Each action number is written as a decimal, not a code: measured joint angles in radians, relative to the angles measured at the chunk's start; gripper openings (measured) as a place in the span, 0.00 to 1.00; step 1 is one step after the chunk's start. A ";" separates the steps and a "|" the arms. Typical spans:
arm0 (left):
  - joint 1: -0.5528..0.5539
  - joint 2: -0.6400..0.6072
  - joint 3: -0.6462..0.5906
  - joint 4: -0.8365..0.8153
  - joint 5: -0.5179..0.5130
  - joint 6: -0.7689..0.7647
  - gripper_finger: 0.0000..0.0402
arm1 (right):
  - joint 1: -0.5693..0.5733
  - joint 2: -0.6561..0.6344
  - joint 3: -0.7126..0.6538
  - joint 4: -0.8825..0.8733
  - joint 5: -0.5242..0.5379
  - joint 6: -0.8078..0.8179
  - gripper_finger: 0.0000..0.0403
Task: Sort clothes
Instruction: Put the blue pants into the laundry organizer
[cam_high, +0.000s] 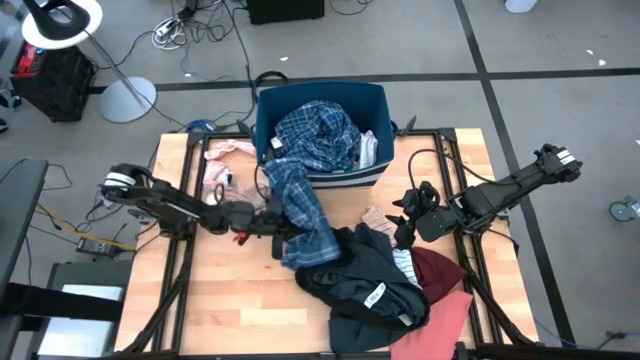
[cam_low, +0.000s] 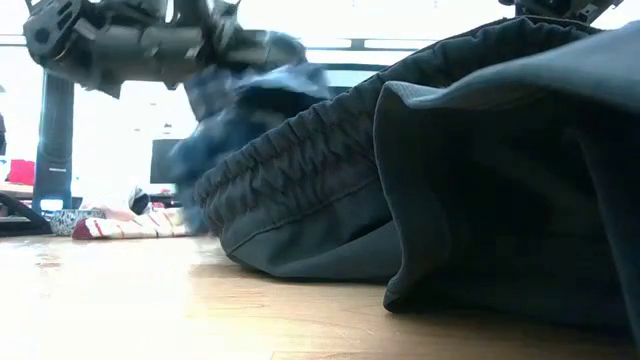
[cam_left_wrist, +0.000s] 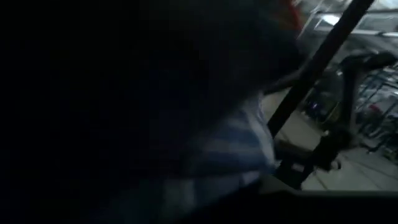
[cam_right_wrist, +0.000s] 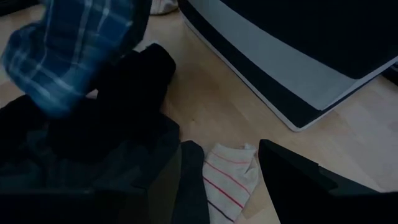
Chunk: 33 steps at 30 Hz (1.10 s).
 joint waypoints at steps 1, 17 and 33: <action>0.012 -0.014 0.015 -0.004 0.018 0.015 0.00 | 0.000 0.000 0.000 0.001 0.000 0.000 0.54; 0.344 -0.072 0.765 -0.830 0.248 0.385 0.00 | 0.000 0.001 0.000 0.003 0.005 -0.006 0.54; 0.583 -0.034 1.068 -1.297 0.021 0.534 0.00 | 0.000 0.001 0.000 0.002 0.018 -0.036 0.54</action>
